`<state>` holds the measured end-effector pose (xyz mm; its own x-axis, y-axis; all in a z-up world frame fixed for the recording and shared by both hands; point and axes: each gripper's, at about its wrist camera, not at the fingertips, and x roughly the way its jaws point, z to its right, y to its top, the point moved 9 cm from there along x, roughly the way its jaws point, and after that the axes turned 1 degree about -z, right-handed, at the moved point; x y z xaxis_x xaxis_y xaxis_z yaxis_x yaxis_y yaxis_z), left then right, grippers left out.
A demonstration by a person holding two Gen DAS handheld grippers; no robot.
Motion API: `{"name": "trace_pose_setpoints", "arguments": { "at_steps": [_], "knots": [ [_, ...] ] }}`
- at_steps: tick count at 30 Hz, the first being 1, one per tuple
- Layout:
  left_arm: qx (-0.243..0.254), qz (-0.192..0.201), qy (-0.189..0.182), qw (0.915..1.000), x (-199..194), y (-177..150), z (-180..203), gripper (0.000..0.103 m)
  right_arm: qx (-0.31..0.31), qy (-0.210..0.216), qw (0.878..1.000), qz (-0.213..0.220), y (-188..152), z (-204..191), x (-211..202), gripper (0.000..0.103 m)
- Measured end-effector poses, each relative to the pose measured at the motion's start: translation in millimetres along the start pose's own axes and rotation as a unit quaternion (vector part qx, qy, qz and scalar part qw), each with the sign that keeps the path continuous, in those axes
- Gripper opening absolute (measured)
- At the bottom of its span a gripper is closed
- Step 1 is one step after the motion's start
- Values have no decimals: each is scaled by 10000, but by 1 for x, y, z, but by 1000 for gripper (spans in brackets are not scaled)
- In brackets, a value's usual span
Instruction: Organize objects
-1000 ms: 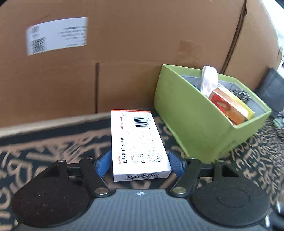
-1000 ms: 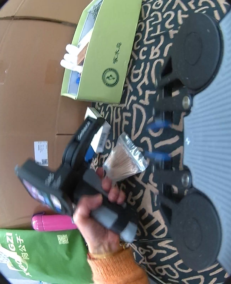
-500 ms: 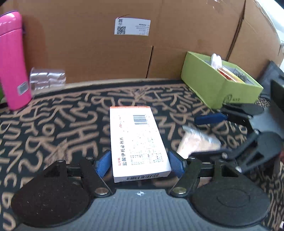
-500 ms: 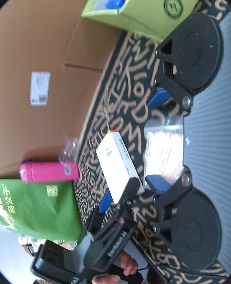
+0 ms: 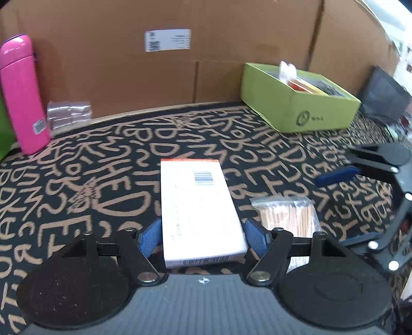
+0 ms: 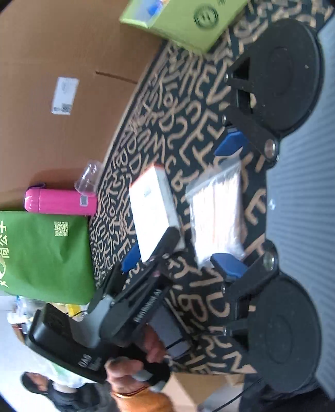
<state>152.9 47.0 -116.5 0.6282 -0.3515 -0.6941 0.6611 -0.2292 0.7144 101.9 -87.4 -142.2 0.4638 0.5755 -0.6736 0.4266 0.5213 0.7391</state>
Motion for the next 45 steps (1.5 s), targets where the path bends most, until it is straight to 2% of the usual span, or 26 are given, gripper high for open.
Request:
{"name": "trace_pose_setpoints", "arguments": {
  "at_steps": [3,6,8,10,11,14,17,22,25,27,30,31,32,34,36,40,43,45],
  "knots": [
    [-272,55,71,9996,-2,2,-8,75,365,-244,9987,-261,-2,0,-4,84],
    [-408,11,36,9992,1,2,-8,75,798,194,9951,-548,-11,-14,3,83],
    [-391,18,39,9992,4,3,-7,76,781,253,9949,-593,-15,-24,10,82],
    [-381,65,62,9992,7,5,-6,78,607,-71,9970,-466,-10,-25,16,80],
    [-397,71,12,9992,9,5,-6,78,715,-214,9964,-395,-7,-21,19,80],
    [-424,-30,-329,9986,10,1,0,73,1444,-559,9879,-73,3,8,26,80],
    [-335,-40,-351,9988,0,-5,0,72,1837,-993,9779,119,3,29,23,81],
    [-613,-14,-37,9981,-9,-6,-22,72,2422,-363,9693,206,1,13,15,83],
    [-732,23,122,9972,-8,-1,-31,72,2601,-385,9645,247,4,0,28,88],
    [-793,36,176,9967,-8,1,-35,72,2553,-666,9639,360,9,-3,34,88],
    [-860,-2,235,9960,-7,3,-38,72,1998,-1059,9734,365,14,-8,46,82],
    [-866,-16,204,9960,-6,3,-37,72,1637,-1225,9784,316,14,-11,49,69],
    [-848,-19,141,9963,-6,4,-35,72,1249,-1397,9820,242,13,-14,51,61],
    [-746,-29,36,9972,-4,3,-26,73,995,-1205,9875,225,12,-17,46,47],
    [-551,-49,15,9985,1,4,-17,75,806,-1191,9895,158,8,-15,38,45],
    [-123,-109,239,9996,14,7,-8,78,771,-1291,9886,6,-6,-5,18,44],
    [-27,-219,378,9990,28,9,-6,80,981,-1315,9864,-19,-12,3,7,51],
    [136,-153,548,9983,34,12,-5,80,1046,-1332,9855,57,-13,4,7,54]
  ]
}}
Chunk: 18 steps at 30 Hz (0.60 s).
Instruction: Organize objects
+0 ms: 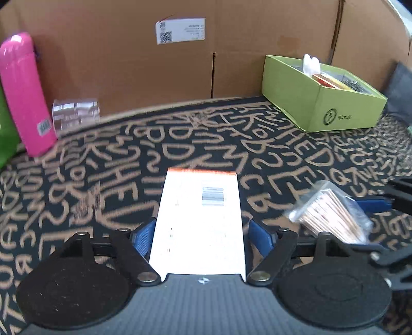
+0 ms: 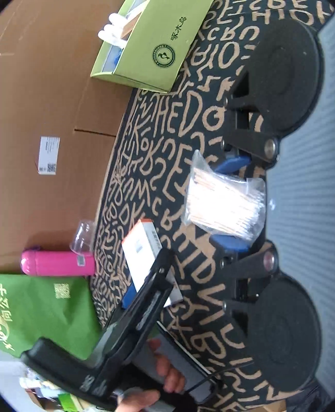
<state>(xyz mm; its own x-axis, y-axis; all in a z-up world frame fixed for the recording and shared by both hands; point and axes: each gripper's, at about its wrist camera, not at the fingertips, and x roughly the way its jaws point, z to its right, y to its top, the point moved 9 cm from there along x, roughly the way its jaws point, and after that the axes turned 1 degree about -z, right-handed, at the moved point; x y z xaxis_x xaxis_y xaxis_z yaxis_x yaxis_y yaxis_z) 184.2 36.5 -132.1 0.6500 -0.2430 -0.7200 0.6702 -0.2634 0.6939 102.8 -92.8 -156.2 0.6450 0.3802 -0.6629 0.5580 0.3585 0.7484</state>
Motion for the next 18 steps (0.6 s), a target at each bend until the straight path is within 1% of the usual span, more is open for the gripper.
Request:
{"name": "trace_pose_setpoints", "arguments": {
  "at_steps": [2,3,4,5,7,9,11,15,18],
  "knots": [
    [102,40,49,9999,2,2,4,80,-52,5,10000,0,-1,-2,7,53],
    [114,27,32,9999,1,2,6,71,-77,21,9999,65,-2,-2,8,51],
    [128,3,-57,9999,-1,3,8,69,-105,80,9999,96,-2,-3,7,43],
    [133,-69,-99,9998,-3,2,12,68,-99,140,9998,117,-2,-3,6,33],
    [162,-90,-146,9997,-8,1,20,68,29,166,9997,179,-1,2,3,29],
    [171,-35,-246,9995,-13,4,29,68,350,273,9986,282,0,14,-4,28],
    [99,116,-457,9988,-21,15,41,68,574,227,9972,413,2,29,-14,28],
    [46,517,-1068,9929,-36,57,72,68,716,-193,9939,817,16,66,-44,28],
    [162,889,-1293,9875,-44,93,99,68,753,-622,9885,1154,29,99,-66,28]
  ]
}}
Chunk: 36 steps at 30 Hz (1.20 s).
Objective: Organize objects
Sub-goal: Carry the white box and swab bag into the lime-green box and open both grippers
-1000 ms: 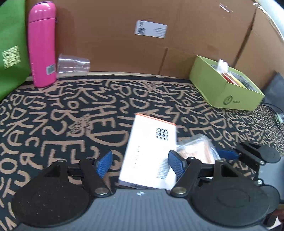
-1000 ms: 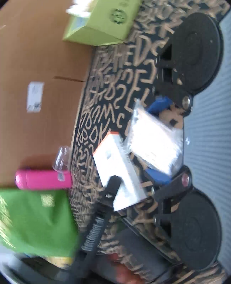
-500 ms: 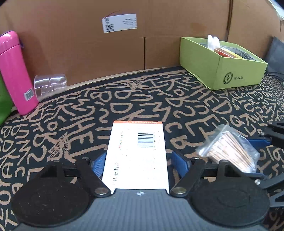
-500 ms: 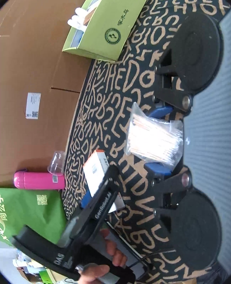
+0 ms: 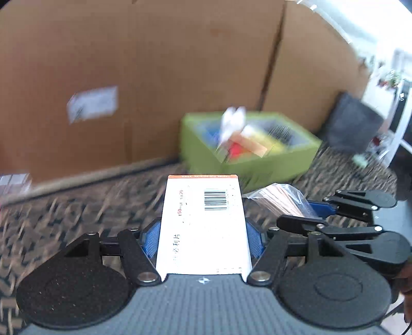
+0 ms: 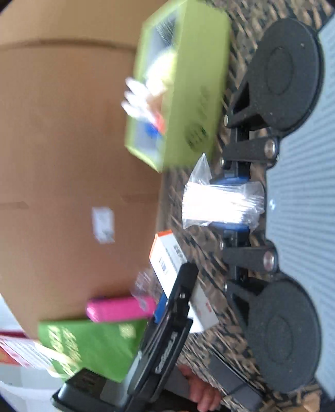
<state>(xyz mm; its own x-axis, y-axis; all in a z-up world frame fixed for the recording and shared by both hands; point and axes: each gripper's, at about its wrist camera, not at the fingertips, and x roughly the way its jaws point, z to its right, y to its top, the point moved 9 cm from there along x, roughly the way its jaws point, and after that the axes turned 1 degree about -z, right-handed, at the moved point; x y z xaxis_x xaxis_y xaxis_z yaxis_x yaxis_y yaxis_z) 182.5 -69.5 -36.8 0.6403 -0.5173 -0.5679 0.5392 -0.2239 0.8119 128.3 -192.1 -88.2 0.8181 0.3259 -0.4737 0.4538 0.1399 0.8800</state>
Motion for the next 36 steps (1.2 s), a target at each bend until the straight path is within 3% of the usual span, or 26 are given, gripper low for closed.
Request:
{"name": "trace_pose_setpoints", "arguments": {
  "at_steps": [6,11,17,21,22,24,25,27,29,31,36],
  "knots": [
    [-44,521,-202,9984,30,70,35,68,-41,-943,9935,642,49,72,-18,28],
    [-17,684,136,9976,76,110,47,68,-1,-1497,9837,993,80,124,-8,28],
    [60,655,330,9973,125,123,47,68,-33,-1830,9761,1170,91,164,20,28],
    [98,636,252,9976,145,120,49,69,7,-1919,9762,1009,79,180,42,28],
    [123,644,201,9976,149,118,50,76,73,-1911,9769,950,74,185,50,33],
    [165,445,110,9988,159,109,50,90,196,-1909,9788,721,62,194,67,66],
    [133,379,204,9990,160,104,47,90,244,-1921,9791,619,57,197,71,79],
    [110,338,279,9990,158,95,44,90,309,-1949,9784,613,48,199,71,80],
    [68,400,286,9988,152,89,40,90,403,-2017,9760,714,43,200,64,93],
    [55,444,310,9985,148,88,41,90,475,-2084,9732,847,44,200,55,97],
    [56,472,346,9983,136,97,40,90,407,-2084,9727,933,57,184,37,101]
  ]
}}
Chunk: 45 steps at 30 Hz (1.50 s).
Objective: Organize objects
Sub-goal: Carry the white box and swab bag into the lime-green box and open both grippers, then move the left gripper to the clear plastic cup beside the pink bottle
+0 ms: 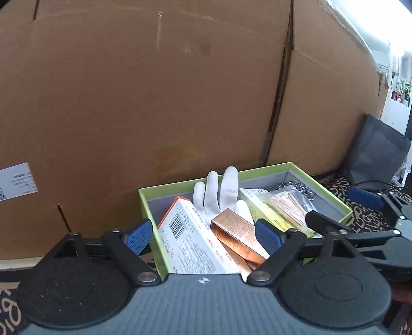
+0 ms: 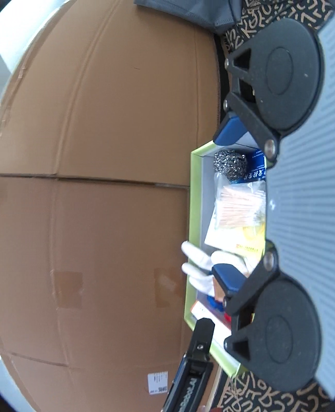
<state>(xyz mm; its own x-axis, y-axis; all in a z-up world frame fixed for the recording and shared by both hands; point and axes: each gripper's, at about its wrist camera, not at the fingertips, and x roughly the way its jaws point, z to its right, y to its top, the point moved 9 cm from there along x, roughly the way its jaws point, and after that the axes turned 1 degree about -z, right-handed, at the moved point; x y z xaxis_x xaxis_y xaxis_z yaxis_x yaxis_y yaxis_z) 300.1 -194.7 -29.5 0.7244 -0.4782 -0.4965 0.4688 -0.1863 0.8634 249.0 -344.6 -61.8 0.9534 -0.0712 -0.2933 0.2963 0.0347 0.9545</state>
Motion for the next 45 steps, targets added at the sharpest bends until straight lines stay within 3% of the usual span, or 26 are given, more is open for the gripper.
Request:
{"name": "trace_pose_setpoints", "arguments": {
  "at_steps": [9,13,18,21,24,29,38,42,45],
  "knots": [
    [-144,212,58,9997,-77,-34,-17,90,-45,382,9989,263,0,-41,-68,103],
    [-252,56,282,9993,-107,-64,-40,90,94,875,9961,87,-17,-73,-94,103],
    [-367,-274,1002,9939,-133,-109,-89,90,-26,1513,9882,-224,-41,-122,-112,103],
    [-651,-549,1458,9856,-146,-131,-130,90,-124,1780,9835,-288,-46,-146,-118,103],
    [-943,-552,1853,9766,-159,-142,-170,90,-156,1946,9802,-343,-45,-163,-121,103],
    [-1198,-298,2385,9633,-160,-139,-231,90,-176,2132,9755,-512,-50,-186,-115,103],
    [-1297,-142,3103,9416,-115,-102,-306,90,-243,2236,9701,-906,-68,-206,-110,103],
    [-994,-24,3359,9366,-98,-83,-320,90,-254,2247,9685,-1046,-72,-209,-105,103],
    [-818,-121,3342,9389,-83,-75,-328,90,-150,2259,9673,-1143,-77,-210,-100,103]
  ]
}}
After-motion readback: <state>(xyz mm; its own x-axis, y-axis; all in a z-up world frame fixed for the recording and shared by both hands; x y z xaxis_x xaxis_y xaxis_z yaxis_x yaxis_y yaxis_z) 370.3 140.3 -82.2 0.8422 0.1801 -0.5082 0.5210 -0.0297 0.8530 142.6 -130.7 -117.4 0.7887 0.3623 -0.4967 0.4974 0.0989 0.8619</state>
